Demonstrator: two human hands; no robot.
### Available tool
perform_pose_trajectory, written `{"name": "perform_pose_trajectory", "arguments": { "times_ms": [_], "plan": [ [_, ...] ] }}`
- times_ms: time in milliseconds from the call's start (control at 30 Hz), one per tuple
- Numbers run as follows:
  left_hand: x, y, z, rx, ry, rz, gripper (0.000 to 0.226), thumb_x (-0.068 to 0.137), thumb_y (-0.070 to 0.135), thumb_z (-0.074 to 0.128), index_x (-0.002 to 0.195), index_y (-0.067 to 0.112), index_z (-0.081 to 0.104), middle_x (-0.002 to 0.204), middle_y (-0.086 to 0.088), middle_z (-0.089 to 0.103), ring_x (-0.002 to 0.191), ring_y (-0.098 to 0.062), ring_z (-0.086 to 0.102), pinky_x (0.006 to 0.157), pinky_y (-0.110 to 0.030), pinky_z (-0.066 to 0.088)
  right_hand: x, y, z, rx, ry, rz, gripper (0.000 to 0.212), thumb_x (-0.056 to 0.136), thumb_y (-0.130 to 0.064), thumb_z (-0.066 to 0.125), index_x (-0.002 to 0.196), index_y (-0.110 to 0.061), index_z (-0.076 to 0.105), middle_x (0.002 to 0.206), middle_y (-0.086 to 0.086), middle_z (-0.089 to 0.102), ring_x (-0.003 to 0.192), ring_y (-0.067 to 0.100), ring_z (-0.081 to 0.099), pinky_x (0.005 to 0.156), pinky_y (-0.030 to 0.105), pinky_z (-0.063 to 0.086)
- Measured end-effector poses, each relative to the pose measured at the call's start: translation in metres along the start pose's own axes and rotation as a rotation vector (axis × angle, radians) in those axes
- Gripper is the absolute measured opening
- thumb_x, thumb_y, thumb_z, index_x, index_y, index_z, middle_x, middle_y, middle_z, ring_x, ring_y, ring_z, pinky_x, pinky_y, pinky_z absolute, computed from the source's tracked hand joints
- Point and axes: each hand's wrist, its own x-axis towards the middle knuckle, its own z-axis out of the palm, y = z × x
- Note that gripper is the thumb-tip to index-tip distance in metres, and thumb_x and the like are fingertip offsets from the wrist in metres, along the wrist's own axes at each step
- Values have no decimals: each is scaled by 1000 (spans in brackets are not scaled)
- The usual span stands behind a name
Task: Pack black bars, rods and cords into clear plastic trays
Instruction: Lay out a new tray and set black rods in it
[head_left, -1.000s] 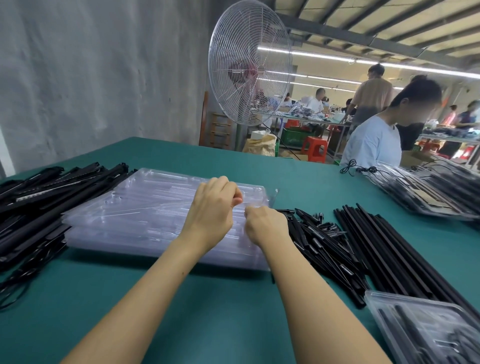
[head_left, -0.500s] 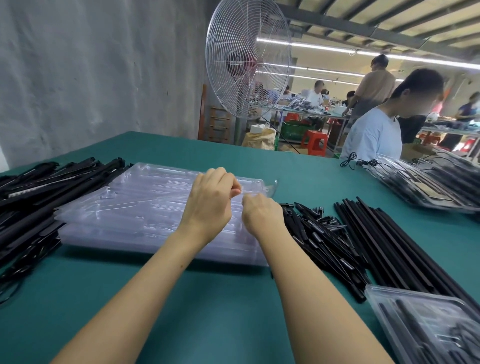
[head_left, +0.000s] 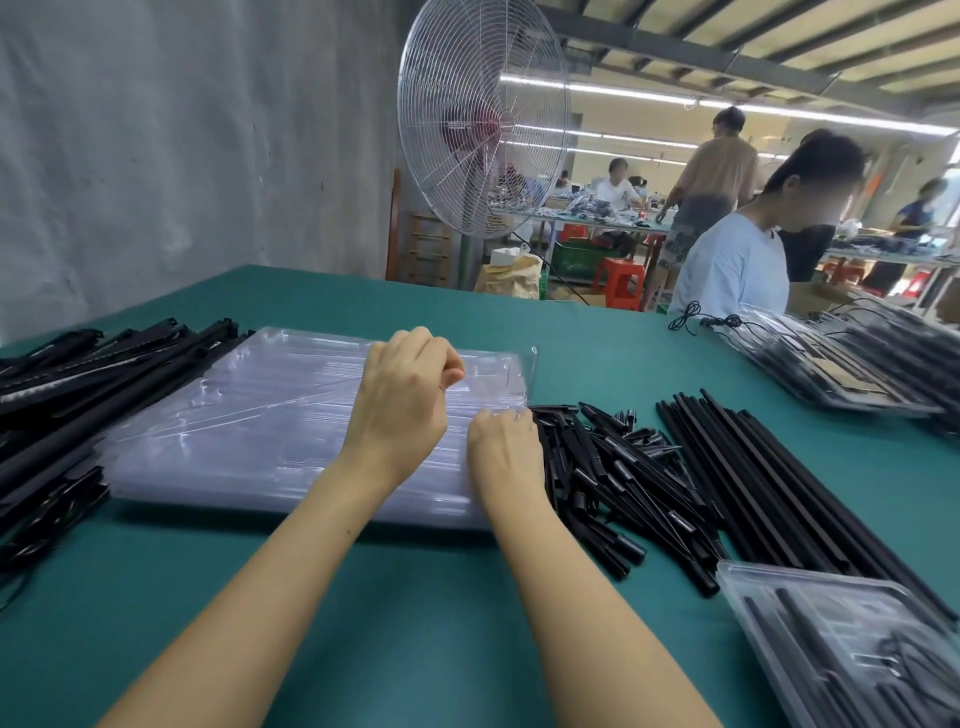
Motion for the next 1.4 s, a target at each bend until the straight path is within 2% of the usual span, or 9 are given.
{"name": "perform_pose_trajectory", "arguments": {
  "times_ms": [200, 433, 600, 767, 867, 1000, 1167, 1267, 1400],
  "plan": [
    [-2, -1, 4, -4, -21, 10, 15, 77, -10, 60, 73, 4, 58, 71, -9, 54, 67, -31, 50, 67, -31, 26, 4, 5, -5, 52, -46, -8, 31, 96, -2, 32, 120, -4, 53, 123, 17, 50, 114, 28, 50, 93, 34, 41],
    [-1, 4, 3, 4, -52, 22, 14, 80, -12, 58, 75, 1, 60, 74, -13, 56, 72, -35, 53, 69, -39, 34, 10, 8, -8, 56, -107, -13, 33, 96, -6, 33, 122, -5, 53, 126, 16, 50, 116, 30, 51, 91, 35, 43],
    [27, -11, -42, -32, 275, 9, 14, 84, 3, 49, 78, 7, 61, 77, -4, 54, 76, -25, 49, 70, -35, 29, 13, 13, -4, 72, -114, -6, 32, 92, -3, 37, 115, -6, 59, 120, 14, 56, 109, 31, 56, 76, 33, 43],
    [14, 4, -32, -56, -85, -25, 9, 87, -2, 57, 83, 3, 64, 83, -9, 57, 84, -31, 51, 77, -38, 33, 14, 11, -3, 72, -205, 0, 36, 95, -11, 35, 126, -10, 53, 132, 14, 47, 119, 31, 49, 93, 37, 43],
    [19, 0, -41, -144, -46, -39, 8, 87, -1, 58, 82, 4, 62, 79, 1, 49, 80, -25, 47, 78, -42, 40, 14, 13, -1, 125, -159, 17, 37, 94, -10, 36, 129, -9, 46, 132, 14, 47, 117, 31, 51, 90, 36, 44],
    [22, -1, -51, -180, -48, -44, 11, 87, -2, 58, 80, 6, 61, 77, 4, 46, 77, -21, 45, 77, -48, 43, 15, 12, -1, 156, -158, 28, 54, 95, -14, 34, 146, -13, 20, 139, 15, 39, 124, 32, 41, 95, 39, 39],
    [23, -3, -51, -198, -81, -42, 11, 88, 0, 59, 80, 6, 60, 76, 5, 47, 78, -21, 46, 78, -44, 41, 26, 8, 0, 126, -109, 55, 32, 93, -15, 35, 122, -9, 48, 136, 18, 32, 123, 32, 31, 95, 41, 33],
    [22, -3, -44, -177, -104, -25, 11, 88, -1, 58, 80, 6, 60, 78, 3, 49, 78, -21, 47, 77, -41, 40, 33, 10, 2, 192, -135, 28, 36, 96, -16, 33, 131, -9, 39, 148, 14, 22, 136, 29, 20, 108, 45, 26],
    [19, 0, -35, -135, -142, -9, 10, 87, 0, 58, 80, 6, 61, 80, -2, 53, 81, -26, 50, 75, -33, 32, 42, 14, 5, 273, -158, 73, 41, 98, -19, 29, 137, -5, 30, 136, 16, 40, 125, 28, 36, 103, 39, 33]
  ]
}}
